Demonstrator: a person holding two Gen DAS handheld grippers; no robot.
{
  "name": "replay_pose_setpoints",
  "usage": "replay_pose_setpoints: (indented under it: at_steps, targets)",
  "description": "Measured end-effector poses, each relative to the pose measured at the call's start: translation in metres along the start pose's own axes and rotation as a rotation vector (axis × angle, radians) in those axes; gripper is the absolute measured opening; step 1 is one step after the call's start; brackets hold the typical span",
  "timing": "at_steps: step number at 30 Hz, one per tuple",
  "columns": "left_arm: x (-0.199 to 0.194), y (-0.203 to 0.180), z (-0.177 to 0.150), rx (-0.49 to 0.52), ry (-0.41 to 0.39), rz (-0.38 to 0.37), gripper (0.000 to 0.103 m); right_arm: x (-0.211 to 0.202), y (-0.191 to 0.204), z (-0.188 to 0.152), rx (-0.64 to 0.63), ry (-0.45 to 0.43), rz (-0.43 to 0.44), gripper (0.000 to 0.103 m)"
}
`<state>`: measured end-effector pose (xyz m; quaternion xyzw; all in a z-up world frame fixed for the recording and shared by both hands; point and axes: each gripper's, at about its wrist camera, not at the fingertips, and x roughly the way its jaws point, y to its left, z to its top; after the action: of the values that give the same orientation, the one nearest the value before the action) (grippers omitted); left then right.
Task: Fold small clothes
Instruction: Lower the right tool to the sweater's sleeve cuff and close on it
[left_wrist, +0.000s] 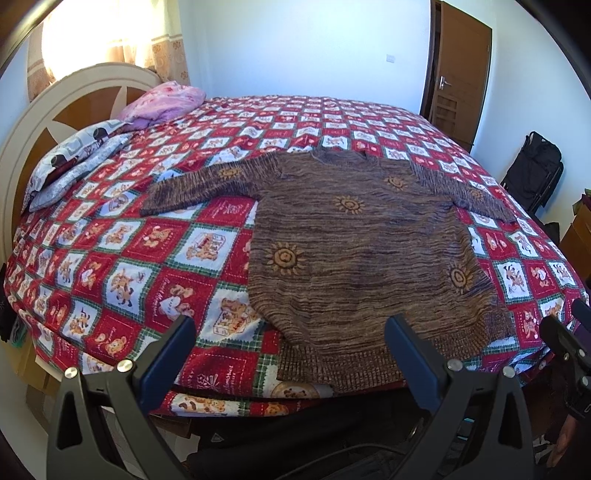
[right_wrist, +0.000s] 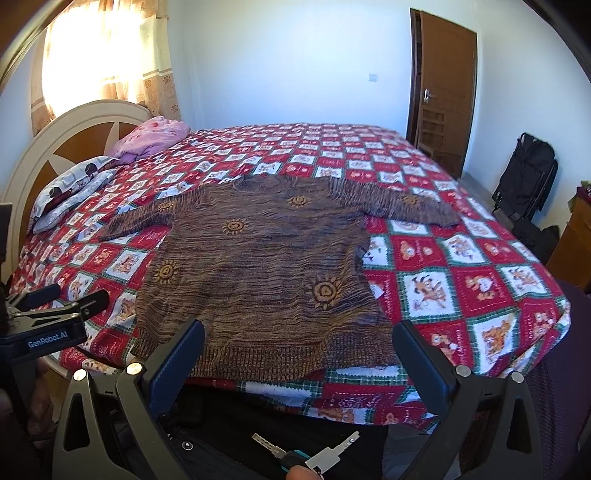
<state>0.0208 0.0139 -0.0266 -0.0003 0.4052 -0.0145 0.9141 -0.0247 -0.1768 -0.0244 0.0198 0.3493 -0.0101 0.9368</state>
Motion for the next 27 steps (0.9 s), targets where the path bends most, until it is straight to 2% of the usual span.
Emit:
replay_pose_setpoints:
  at_steps: [5,11,20,27]
  targets:
    - [0.019,0.0,0.006,0.002,0.052,-0.035,0.103,0.021,-0.021,0.003,0.067,0.039,0.062,0.102]
    - [0.034,0.003,0.021,0.034,0.066,-0.033,0.103,0.05,-0.053,0.012,0.092,0.057,0.008,0.102]
    - [0.069,0.011,0.078,0.13,-0.013,0.086,0.103,0.112,-0.119,0.044,0.122,0.064,-0.096,0.102]
    - [0.122,0.009,0.123,0.141,-0.064,0.163,0.103,0.157,-0.176,0.075,0.18,0.078,-0.161,0.102]
